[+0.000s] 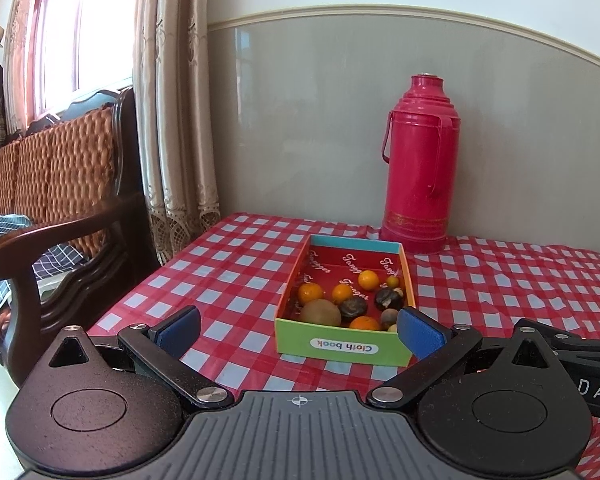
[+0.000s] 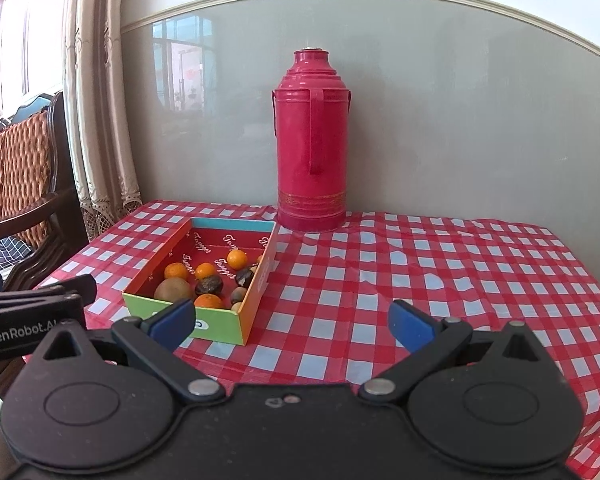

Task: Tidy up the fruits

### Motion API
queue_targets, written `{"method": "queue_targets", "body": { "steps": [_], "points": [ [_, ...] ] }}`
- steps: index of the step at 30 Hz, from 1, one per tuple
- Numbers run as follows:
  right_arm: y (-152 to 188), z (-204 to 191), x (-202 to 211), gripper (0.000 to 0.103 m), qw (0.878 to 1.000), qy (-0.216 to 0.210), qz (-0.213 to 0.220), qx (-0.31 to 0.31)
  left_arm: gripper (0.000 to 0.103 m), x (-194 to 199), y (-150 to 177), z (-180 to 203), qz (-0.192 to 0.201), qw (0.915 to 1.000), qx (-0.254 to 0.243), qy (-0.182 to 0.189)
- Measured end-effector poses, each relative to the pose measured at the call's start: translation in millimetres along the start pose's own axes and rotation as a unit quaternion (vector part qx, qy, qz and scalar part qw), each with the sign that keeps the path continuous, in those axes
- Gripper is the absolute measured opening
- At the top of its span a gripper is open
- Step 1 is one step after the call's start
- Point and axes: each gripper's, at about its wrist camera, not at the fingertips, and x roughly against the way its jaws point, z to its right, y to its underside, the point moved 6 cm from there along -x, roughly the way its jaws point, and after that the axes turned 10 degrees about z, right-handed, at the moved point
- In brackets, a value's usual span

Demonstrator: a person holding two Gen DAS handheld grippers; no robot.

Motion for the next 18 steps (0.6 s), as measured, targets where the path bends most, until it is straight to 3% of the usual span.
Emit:
{"method": "queue_targets", "body": {
  "steps": [18],
  "points": [
    [4.2, 0.7, -4.5, 0.097, 1.0, -0.003, -0.002, -0.002, 0.103, -9.1, 5.5, 4.3, 0.0, 1.0, -0.003, 0.002]
  ]
}}
